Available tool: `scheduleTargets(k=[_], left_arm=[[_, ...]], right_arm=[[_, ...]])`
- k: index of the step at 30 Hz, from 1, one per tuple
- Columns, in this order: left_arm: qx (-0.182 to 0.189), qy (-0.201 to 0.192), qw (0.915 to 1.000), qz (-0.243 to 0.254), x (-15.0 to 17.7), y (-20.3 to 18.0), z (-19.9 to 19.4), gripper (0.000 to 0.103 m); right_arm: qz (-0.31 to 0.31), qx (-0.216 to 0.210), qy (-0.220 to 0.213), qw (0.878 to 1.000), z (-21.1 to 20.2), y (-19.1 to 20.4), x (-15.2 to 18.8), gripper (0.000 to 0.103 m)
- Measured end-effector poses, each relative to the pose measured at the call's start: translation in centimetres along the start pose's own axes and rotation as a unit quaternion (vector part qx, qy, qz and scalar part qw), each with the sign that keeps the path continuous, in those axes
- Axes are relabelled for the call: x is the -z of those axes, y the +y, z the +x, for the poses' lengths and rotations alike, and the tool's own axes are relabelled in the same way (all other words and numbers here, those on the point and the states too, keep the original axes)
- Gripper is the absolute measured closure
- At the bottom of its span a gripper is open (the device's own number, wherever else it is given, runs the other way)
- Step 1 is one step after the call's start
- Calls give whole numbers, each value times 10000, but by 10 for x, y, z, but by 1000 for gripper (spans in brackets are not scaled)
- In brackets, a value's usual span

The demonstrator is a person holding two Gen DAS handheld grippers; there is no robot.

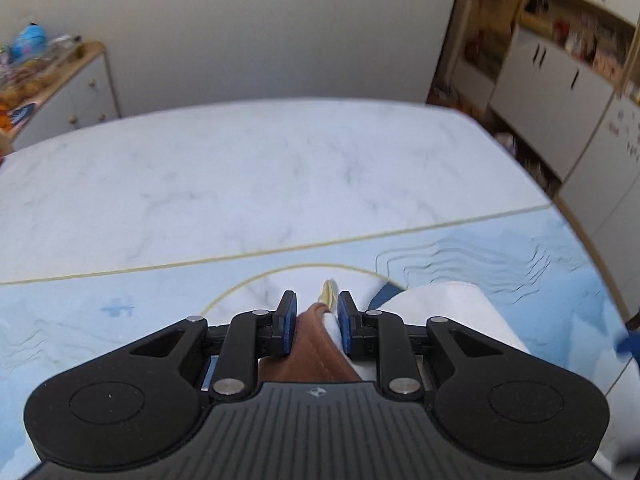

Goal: Fold clothes
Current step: 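Carry the white sweatshirt with both grippers to the table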

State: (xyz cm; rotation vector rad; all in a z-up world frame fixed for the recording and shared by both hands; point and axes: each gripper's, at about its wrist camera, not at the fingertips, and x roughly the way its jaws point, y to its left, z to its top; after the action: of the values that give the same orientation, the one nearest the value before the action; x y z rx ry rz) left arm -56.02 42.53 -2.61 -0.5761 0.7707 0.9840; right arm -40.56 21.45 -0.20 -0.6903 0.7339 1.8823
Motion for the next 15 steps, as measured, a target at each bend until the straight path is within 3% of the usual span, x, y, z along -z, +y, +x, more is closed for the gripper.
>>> scheduleTargets(k=[3, 5, 6, 7, 11, 15], left_arm=[[240, 151, 9996, 39, -2, 6, 8, 78], [473, 154, 9987, 112, -3, 12, -2, 65], [571, 137, 9981, 182, -4, 16, -10, 42], [654, 76, 9975, 256, -4, 20, -20, 28], [1098, -66, 9932, 386, 1, 47, -65, 28], [1242, -184, 9904, 575, 26, 74, -102, 27]], right_arm=[[-47, 124, 78, 9999, -2, 23, 10, 0], [-2, 183, 64, 9998, -6, 38, 14, 0], [10, 186, 68, 9998, -7, 44, 15, 0], [-10, 203, 95, 9997, -7, 51, 15, 0], [-63, 430, 156, 9989, -7, 74, 16, 0], [-149, 616, 289, 9976, -9, 92, 23, 0]])
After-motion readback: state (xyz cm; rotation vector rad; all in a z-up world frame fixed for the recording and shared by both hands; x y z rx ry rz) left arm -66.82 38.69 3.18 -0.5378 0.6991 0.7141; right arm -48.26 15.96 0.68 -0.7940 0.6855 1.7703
